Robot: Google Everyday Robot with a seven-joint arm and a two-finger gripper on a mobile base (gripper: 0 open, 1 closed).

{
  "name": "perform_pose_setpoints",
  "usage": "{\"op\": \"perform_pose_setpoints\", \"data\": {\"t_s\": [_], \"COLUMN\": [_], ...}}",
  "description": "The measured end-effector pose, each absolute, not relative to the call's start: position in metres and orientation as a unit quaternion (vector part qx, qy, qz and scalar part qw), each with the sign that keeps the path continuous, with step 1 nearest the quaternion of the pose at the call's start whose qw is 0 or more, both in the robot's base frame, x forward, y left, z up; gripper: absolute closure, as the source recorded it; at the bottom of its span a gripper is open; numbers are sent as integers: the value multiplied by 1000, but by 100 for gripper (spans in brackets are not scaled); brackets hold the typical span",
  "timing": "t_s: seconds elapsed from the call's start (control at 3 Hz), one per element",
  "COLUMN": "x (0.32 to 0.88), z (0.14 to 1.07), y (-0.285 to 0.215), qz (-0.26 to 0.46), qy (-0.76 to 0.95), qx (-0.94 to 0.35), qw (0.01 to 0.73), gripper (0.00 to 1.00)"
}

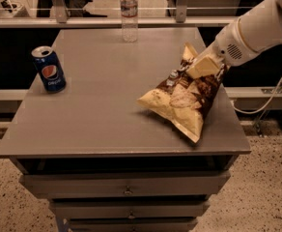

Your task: Move brown chip bag near water bottle

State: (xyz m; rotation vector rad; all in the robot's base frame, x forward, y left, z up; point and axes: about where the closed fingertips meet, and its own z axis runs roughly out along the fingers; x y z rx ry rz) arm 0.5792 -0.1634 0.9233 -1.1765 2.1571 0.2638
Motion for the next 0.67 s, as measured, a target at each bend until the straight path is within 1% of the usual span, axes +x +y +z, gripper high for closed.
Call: {"op": "perform_pose_setpoints", "data": {"t_s": [0.33,0.67], "x": [578,577], "z": [955,993], "y": [-158,-164], "qz": [100,83], "qy": [815,811], "qx": [-453,-443], "qw": [347,373], "gripper": [100,100]}}
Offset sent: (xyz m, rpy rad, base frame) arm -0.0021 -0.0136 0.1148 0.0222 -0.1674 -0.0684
